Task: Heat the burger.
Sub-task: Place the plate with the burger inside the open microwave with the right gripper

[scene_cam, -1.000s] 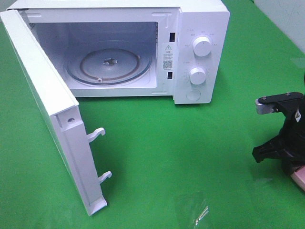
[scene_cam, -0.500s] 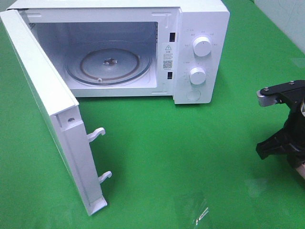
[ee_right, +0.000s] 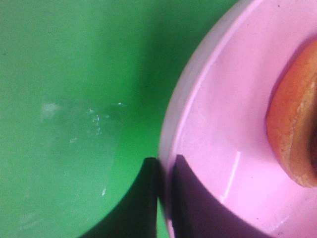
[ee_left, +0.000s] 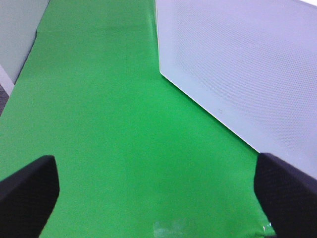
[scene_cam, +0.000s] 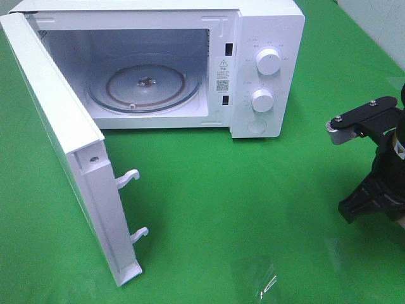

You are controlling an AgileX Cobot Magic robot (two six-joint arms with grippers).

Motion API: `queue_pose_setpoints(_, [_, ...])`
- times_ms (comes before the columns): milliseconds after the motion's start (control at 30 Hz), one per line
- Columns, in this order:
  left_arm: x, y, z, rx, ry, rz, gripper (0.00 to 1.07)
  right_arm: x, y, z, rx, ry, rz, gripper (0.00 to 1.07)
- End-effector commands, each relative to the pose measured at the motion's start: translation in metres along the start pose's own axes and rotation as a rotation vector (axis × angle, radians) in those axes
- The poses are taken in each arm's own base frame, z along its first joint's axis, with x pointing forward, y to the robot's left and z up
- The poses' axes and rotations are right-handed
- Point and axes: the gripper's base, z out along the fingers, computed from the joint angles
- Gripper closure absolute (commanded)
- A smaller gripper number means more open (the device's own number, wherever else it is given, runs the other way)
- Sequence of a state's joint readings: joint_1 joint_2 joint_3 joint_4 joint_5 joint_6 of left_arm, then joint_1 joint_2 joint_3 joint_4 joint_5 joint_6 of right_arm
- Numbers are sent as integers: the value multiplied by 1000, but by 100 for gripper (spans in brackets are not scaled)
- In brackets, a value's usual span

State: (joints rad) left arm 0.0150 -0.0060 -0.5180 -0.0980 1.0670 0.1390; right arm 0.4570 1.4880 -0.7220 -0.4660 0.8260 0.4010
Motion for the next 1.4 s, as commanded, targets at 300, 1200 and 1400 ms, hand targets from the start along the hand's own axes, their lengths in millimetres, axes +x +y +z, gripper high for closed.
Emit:
queue_pose_setpoints(300, [2, -1, -2, 8, -13, 1, 7, 33, 30, -24, 46, -71, -224, 107])
queue_pose_setpoints(1200, [2, -1, -2, 8, -13, 1, 7, 87, 80, -56, 101, -303, -740, 107])
queue_pose_setpoints(1400, [2, -1, -2, 8, -13, 1, 7, 88, 87, -59, 121, -351, -872, 107])
